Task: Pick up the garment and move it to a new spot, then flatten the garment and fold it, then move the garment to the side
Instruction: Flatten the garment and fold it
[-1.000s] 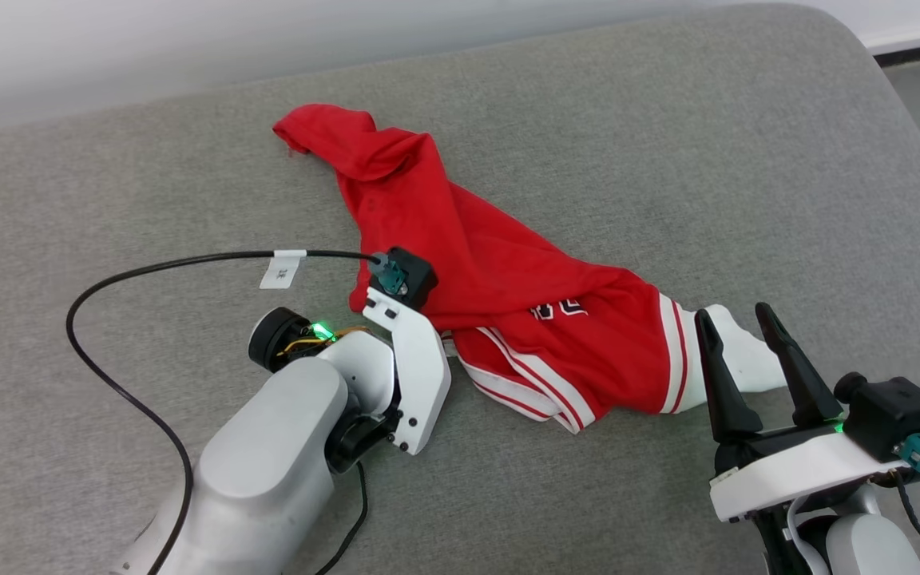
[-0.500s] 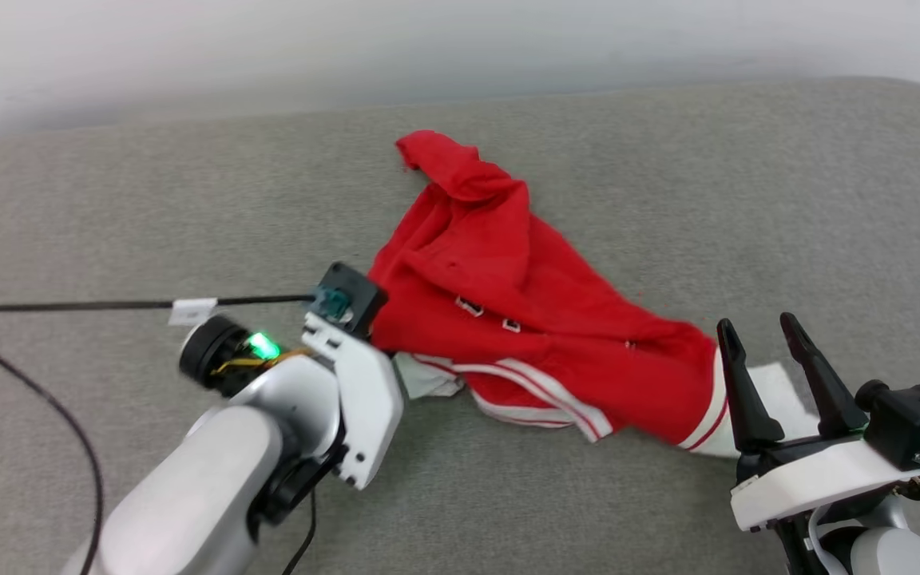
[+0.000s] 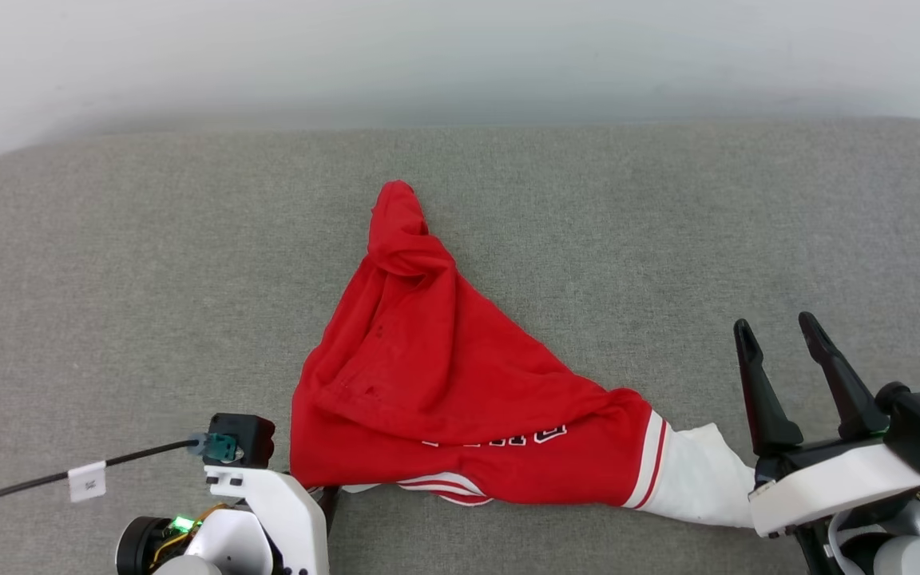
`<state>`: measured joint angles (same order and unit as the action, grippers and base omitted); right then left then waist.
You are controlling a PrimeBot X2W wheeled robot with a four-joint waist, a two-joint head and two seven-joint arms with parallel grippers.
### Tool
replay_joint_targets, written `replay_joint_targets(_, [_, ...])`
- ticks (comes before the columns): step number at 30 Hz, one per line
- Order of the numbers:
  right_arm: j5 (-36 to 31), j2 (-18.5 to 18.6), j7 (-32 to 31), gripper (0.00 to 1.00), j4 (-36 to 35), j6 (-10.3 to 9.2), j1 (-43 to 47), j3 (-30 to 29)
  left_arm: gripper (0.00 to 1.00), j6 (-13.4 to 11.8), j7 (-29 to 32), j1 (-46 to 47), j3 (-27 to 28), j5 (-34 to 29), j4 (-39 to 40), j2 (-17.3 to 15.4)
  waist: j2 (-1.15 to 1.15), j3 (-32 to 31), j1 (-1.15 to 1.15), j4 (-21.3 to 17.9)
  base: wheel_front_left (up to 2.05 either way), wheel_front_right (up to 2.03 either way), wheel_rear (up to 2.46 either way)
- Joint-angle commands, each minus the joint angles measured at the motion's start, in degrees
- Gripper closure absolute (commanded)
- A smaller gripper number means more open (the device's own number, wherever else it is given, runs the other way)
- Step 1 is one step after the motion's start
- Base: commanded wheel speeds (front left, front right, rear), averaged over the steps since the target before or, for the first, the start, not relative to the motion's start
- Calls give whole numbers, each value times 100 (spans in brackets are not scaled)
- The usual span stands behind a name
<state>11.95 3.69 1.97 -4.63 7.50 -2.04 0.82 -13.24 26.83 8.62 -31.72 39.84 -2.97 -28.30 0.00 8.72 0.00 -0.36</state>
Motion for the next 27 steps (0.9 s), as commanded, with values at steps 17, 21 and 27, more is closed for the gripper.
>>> replay_joint_targets(17, [-69,35,-326,0,-445,-2,290,-89,0,-98,-662,252,590,58,582,-171,0,-387,0,-5,0,0,0])
replay_joint_targets(21, [-73,37,-315,0,-484,-2,202,-68,0,225,-90,653,472,225,438,-351,0,-184,0,-98,0,0,0])
replay_joint_targets(27, [-9,24,-235,0,-422,-2,30,28,0,653,898,1240,221,521,-13,-507,0,235,0,-313,0,0,0])
